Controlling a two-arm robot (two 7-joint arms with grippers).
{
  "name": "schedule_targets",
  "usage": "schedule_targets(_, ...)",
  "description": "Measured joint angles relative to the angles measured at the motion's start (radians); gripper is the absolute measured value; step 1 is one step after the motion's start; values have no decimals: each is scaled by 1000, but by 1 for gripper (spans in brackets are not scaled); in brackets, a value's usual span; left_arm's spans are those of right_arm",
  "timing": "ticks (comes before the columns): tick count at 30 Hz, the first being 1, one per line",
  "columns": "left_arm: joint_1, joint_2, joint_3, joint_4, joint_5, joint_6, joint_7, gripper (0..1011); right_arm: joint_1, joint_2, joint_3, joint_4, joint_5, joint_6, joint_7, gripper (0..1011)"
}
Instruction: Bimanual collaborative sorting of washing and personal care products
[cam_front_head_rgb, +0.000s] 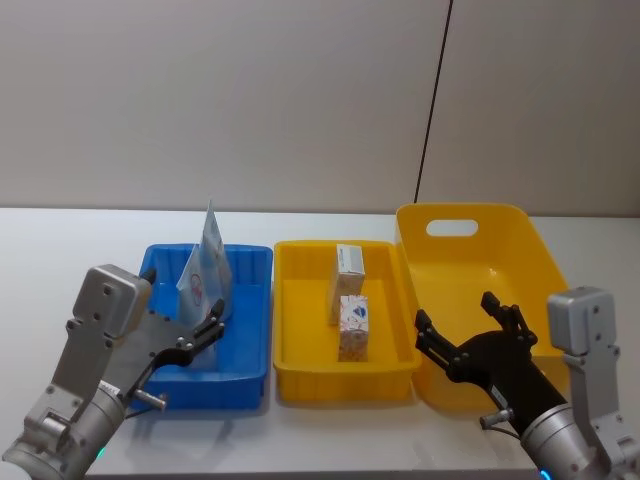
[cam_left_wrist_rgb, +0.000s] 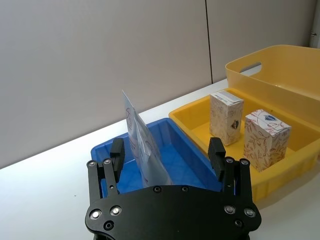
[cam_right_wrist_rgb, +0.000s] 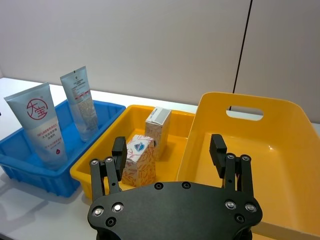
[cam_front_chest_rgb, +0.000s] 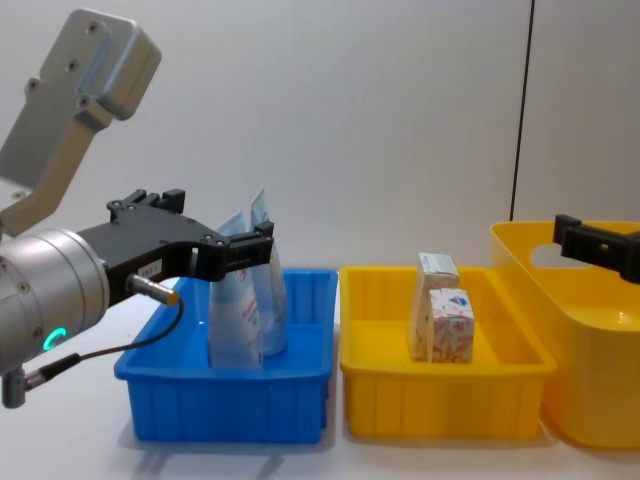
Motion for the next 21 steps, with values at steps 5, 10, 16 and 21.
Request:
schedule_targets(5,0,0,0,0,0,0,0,1001,0,0,0,0,0,0,0,1004)
schedule_targets(10,0,0,0,0,0,0,0,1001,0,0,0,0,0,0,0,1004)
schedule_targets(16,0,0,0,0,0,0,0,1001,0,0,0,0,0,0,0,1004)
schedule_targets(21,0,0,0,0,0,0,0,1002,0,0,0,0,0,0,0,1004)
